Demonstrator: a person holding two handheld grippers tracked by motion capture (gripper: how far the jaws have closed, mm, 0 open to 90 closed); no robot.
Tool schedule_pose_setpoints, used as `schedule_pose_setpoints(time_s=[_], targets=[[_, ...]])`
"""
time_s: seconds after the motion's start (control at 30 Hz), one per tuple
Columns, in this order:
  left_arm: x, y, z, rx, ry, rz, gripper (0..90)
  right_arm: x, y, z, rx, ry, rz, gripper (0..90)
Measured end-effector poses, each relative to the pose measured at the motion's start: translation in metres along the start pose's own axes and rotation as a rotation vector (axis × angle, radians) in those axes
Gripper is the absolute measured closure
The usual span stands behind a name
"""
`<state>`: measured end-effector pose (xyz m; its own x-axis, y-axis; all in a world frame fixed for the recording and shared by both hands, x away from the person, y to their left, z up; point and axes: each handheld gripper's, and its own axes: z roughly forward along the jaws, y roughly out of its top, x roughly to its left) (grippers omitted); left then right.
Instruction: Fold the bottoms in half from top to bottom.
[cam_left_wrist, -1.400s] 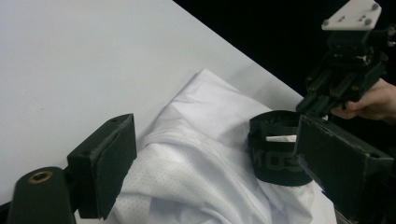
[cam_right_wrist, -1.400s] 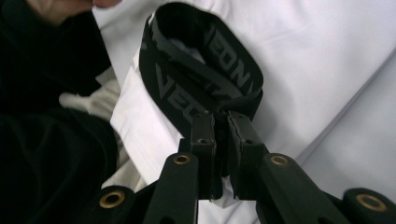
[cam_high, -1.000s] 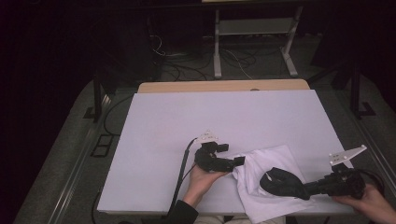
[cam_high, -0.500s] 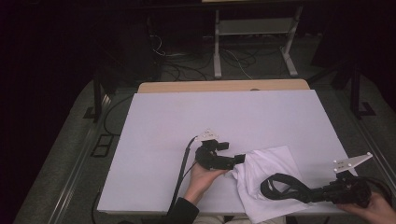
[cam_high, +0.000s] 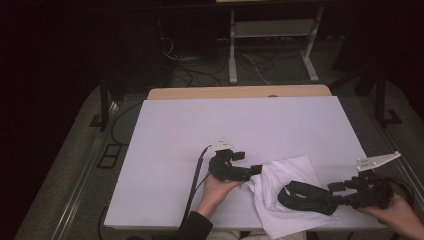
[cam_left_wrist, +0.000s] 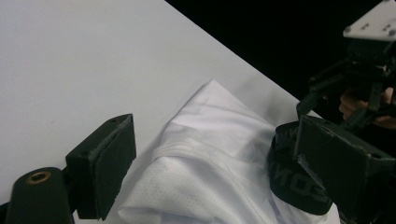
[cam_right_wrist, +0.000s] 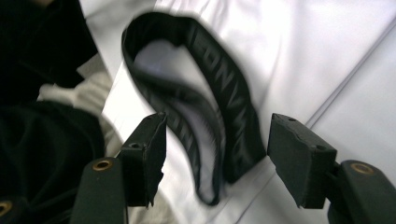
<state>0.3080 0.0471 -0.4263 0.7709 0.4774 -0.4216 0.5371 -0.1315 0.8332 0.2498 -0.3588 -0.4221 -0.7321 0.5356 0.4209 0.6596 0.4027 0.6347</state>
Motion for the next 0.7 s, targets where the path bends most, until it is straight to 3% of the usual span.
schedule_pose_setpoints(time_s=[0.23,0.53,0.7], targets=[[0.000,0.000,-0.001,-0.001,-0.002,0.000,11.6,-0.008,0.022,0.004,-0.055,-0.003,0.009,43.4],[0.000,0.000,-0.001,-0.004,-0.006,0.001,11.6,-0.012,0.047,0.017,-0.080,-0.035,0.015,73.4],[0.000,0.001,0.000,-0.010,-0.008,-0.005,11.6,-0.012,0.057,0.031,-0.048,-0.080,0.033,83.6]])
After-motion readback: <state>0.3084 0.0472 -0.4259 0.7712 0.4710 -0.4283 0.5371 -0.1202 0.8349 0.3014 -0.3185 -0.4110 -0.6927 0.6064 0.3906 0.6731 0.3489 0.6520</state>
